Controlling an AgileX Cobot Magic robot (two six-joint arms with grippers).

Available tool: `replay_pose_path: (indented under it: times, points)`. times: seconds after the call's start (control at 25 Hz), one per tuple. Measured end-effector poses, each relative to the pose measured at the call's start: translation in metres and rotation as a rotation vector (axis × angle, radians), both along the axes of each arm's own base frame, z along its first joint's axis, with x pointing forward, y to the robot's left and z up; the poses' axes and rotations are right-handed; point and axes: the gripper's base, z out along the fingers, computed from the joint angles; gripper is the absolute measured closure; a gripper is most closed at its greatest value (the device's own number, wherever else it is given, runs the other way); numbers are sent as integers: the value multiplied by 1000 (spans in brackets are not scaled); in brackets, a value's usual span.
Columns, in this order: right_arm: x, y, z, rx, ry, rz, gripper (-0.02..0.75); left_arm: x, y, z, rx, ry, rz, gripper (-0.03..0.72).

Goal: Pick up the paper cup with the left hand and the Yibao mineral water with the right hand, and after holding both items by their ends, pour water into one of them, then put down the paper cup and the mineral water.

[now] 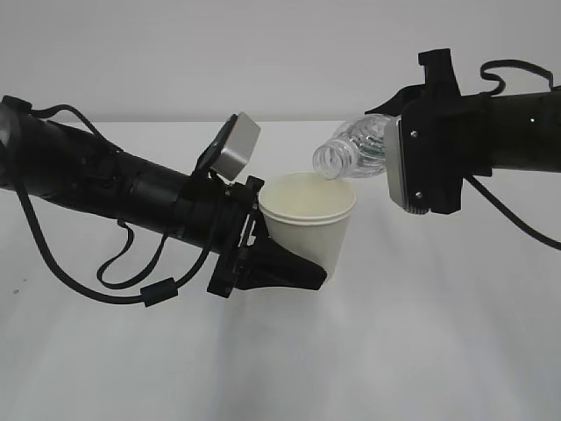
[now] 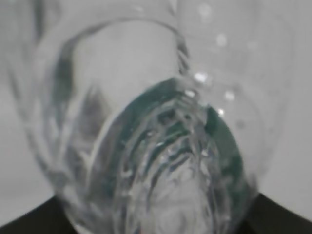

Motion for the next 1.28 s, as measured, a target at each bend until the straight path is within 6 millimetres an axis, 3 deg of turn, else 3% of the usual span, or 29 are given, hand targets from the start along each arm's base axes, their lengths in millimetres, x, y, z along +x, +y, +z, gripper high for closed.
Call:
replay_pose_path:
  times: [1.28]
  points:
    - [2, 4, 8, -50, -87, 71, 336, -1, 0, -1, 7, -3, -8, 249]
